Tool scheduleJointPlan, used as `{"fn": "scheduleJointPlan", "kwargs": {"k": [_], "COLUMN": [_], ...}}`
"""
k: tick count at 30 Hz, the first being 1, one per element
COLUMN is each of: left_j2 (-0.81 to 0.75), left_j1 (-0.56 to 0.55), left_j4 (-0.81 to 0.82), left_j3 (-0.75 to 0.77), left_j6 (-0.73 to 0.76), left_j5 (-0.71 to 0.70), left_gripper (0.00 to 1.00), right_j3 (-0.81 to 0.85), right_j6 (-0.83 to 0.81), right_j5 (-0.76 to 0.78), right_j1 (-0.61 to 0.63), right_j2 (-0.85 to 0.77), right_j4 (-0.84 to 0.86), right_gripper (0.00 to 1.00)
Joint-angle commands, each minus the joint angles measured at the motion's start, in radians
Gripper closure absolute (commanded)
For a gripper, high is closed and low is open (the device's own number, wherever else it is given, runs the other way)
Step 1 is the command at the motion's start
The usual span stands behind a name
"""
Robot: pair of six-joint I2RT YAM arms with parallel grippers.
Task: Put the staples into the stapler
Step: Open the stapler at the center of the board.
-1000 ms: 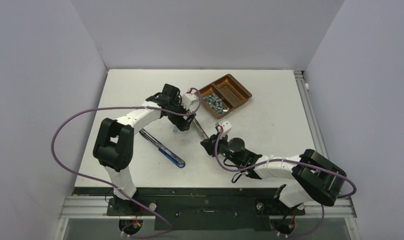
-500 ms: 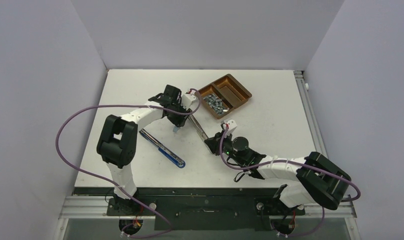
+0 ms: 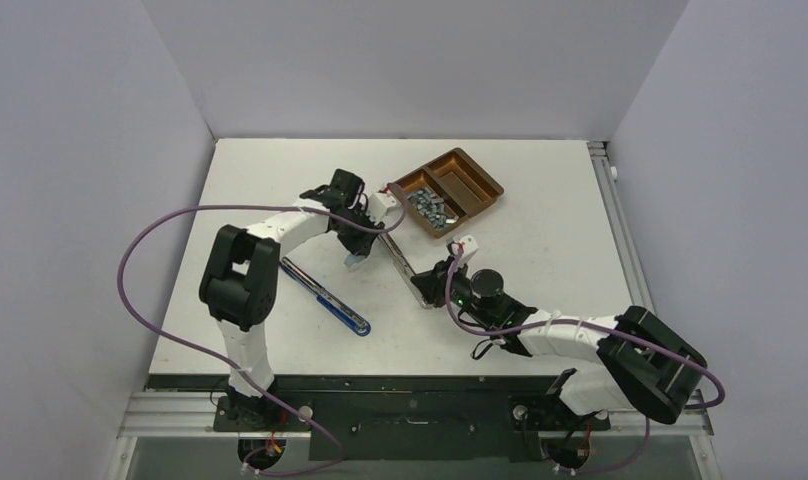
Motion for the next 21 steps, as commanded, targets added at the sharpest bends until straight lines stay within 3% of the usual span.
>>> {"fn": "scheduleJointPlan", "kwargs": {"k": [1, 6, 11, 14, 21], "left_j2": [-0.088, -0.187, -0.252, -0.291, -0.367], "left_j1": [0.008, 0.006, -0.009, -0.032, -0.098], "left_j4": [-0.143, -0.413, -0.649, -0.697, -0.682], "left_j3": [0.061, 0.15, 0.23, 0.227, 0.174], "left_j6": [0.129, 0.32, 0.509, 0.57, 0.603], "left_j5": [0.175, 0.392, 0.512, 0.522, 0.509], "left_gripper": [1.0, 1.0, 1.0, 1.0, 1.0], "right_j3": [-0.002, -0.007, -0.006, 0.021, 0.097], "right_j6": [0.02, -0.01, -0.046, -0.076, -0.189], "right_j5": [-0.12, -0.346, -0.503, -0.502, -0.443], "right_j1": [-0.05, -0.096, -0.093, -0.076, -0.013], "right_j2": [0.022, 0.088, 0.12, 0.086, 0.039], "right_j4": [0.118, 0.316, 0.509, 0.482, 0.311], "right_gripper": [0.86, 0.77, 0.6, 0.49, 0.43]}}
